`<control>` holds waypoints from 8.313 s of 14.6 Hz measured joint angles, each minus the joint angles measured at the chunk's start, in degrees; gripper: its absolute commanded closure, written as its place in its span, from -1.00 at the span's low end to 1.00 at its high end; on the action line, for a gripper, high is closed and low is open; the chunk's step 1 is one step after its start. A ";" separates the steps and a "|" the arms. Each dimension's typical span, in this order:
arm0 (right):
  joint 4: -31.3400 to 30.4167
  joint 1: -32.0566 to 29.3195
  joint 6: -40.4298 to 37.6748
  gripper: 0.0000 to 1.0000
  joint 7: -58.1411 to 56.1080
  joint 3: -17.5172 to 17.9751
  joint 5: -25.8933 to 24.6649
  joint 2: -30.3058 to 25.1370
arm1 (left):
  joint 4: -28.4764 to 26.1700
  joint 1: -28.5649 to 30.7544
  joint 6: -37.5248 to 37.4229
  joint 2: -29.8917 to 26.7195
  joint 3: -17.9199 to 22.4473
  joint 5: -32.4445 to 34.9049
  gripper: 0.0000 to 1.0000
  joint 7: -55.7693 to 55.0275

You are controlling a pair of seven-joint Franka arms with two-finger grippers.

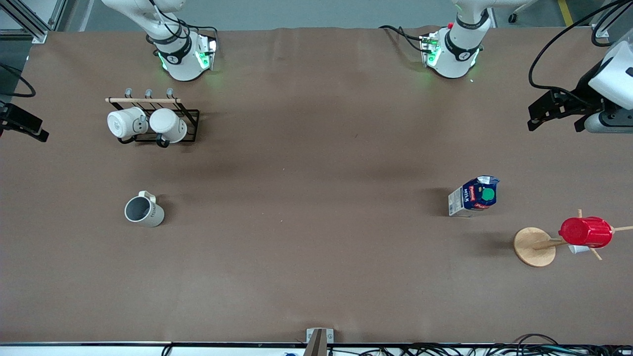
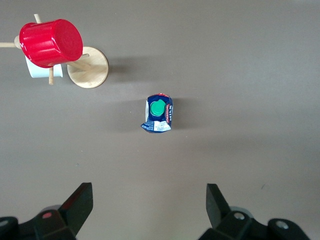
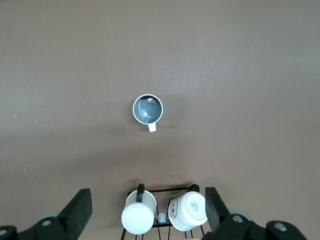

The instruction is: Place cup and milk on table

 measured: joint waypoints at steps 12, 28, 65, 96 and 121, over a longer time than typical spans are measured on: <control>-0.61 0.28 0.04 -1.00 -0.04 0.04 0.03 1.36 | -0.54 -0.30 3.03 7.36 0.00 2.21 -1.00 0.00; -27.30 0.90 45.45 -1.00 -8.09 -0.62 -0.75 18.02 | -16.63 0.11 26.88 17.33 0.01 2.23 -0.89 0.02; -11.38 42.83 41.30 0.99 49.18 0.77 5.00 28.93 | -2.01 -10.61 18.13 21.71 -0.65 2.25 0.33 -10.55; -6.86 11.64 11.74 -1.00 15.57 -2.08 2.56 4.13 | 8.30 -31.90 25.51 36.66 -1.28 -2.00 -0.09 -35.55; -1.84 3.30 0.32 -1.00 2.60 -1.30 2.29 -1.18 | 7.92 -10.51 5.55 14.67 1.06 4.00 -1.00 -12.01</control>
